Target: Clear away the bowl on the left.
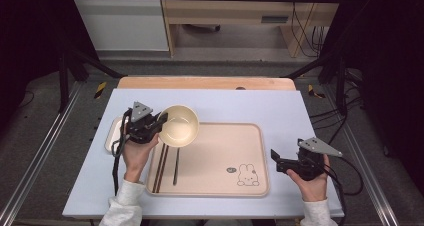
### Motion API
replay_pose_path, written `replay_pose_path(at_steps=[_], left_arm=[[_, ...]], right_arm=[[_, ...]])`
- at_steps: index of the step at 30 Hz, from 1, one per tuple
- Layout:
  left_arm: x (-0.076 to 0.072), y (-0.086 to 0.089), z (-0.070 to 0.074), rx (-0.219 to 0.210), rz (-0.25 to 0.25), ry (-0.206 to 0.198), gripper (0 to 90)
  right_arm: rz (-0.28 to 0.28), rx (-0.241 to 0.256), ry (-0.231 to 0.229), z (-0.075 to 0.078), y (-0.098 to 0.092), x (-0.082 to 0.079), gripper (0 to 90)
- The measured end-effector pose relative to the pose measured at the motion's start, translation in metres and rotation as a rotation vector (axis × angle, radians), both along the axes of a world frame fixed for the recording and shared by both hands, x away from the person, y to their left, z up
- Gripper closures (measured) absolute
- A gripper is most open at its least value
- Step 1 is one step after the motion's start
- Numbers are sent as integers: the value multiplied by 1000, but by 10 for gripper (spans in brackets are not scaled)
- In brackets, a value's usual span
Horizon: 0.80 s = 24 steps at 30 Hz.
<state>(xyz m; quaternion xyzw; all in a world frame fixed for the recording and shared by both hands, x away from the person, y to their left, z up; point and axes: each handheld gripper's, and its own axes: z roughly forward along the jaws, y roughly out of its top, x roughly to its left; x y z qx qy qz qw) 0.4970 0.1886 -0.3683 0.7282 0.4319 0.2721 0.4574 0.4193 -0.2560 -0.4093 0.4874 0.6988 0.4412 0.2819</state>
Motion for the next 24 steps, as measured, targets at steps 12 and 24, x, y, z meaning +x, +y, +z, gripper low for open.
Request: replay_pose_path(at_steps=[12, 24], left_arm=[[21, -31, -13, 29, -29, 39, 828], [44, -49, -34, 51, -38, 89, 828]], right_arm=[[2, 3, -2, 1, -1, -1, 7], [2, 4, -1, 1, -1, -1, 7]])
